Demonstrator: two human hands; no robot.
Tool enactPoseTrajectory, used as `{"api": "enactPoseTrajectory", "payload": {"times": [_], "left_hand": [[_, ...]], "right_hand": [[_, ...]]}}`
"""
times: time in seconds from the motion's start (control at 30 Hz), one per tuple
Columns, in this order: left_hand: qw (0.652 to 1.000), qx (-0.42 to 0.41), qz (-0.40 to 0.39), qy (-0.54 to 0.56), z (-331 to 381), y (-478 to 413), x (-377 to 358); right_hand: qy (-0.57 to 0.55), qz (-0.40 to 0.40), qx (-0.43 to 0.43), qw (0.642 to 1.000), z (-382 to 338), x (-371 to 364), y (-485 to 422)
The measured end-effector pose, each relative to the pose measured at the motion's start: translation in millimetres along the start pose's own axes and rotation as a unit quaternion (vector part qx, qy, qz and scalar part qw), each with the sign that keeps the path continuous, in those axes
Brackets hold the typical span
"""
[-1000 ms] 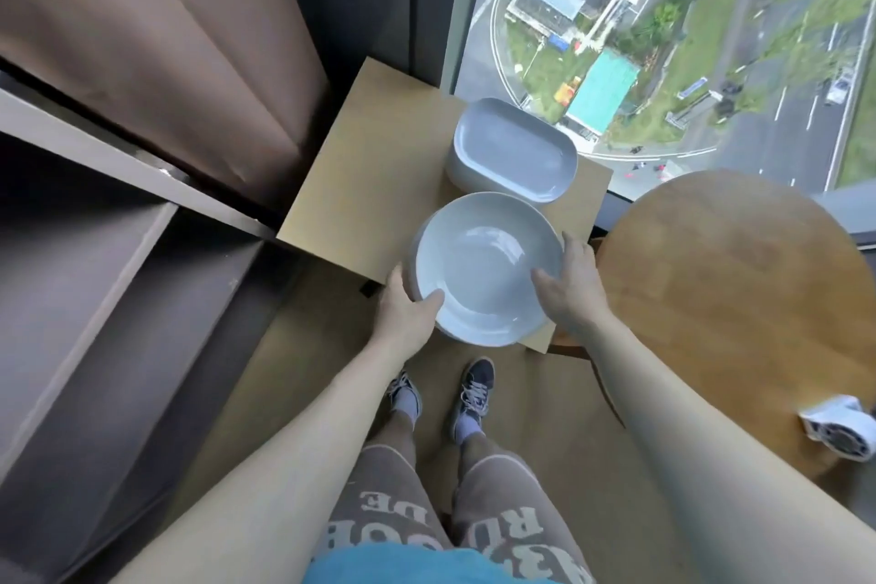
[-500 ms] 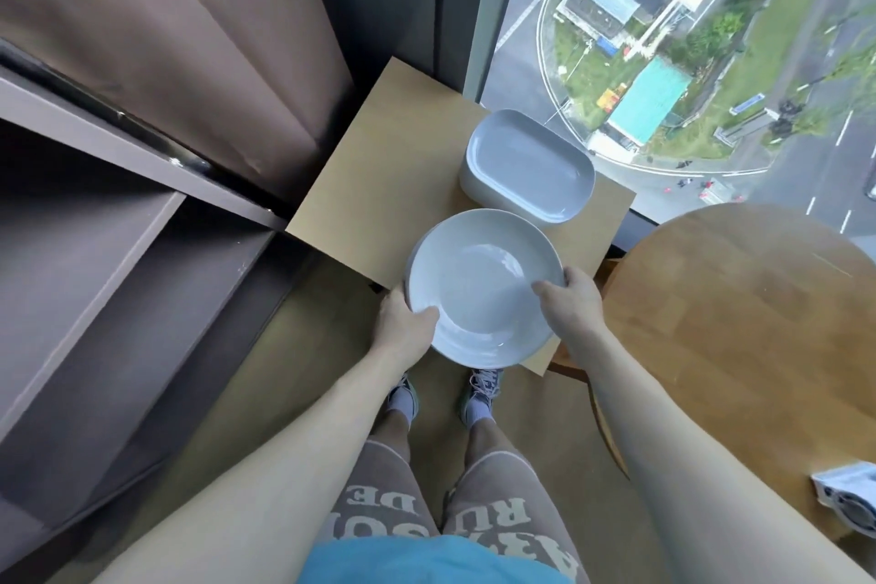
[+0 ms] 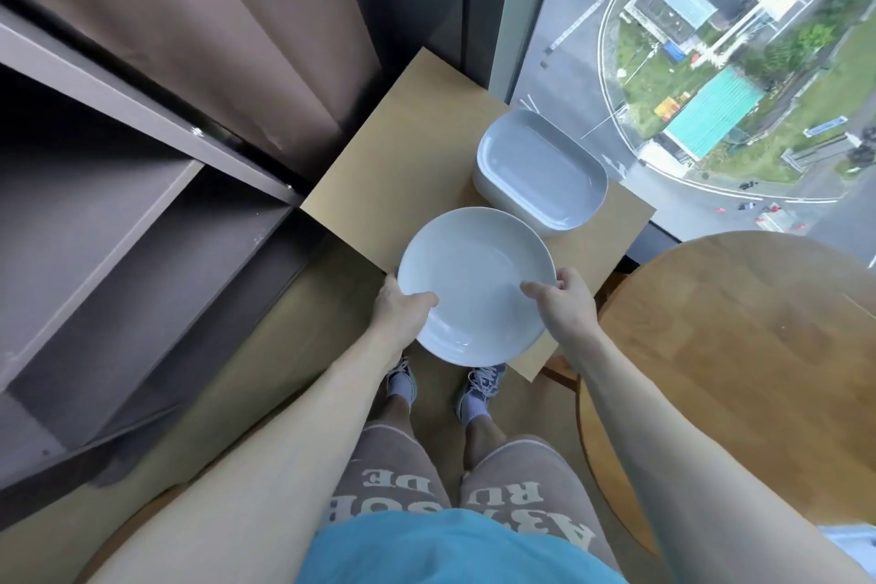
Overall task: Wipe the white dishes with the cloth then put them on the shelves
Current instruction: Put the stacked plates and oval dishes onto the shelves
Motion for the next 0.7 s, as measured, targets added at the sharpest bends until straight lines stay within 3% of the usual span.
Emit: {"api": "enactPoseTrajectory", "payload": {"times": [0.2, 0.7], "left_hand": [[1.000, 0.008, 0.020, 0.009, -0.9, 3.8, -2.5], [0.999, 0.005, 0.010, 0.031, -4.4, 3.5, -2.5]], "right_hand": [[0.021, 0.006, 0.019, 1.000, -0.1, -3.0, 6.6], [-0.079, -0.030, 0.027, 0.996, 8.6, 0.0, 6.5]]}}
Point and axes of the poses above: each hand's wrist, its own y-axis away from the middle knuckle, its own x-axis out of the back of the hand, z = x × y, the point moved 6 cm from there along -y, towards the middle knuckle, and after that the axes turned 14 degrees about y, right-handed, at the moved point
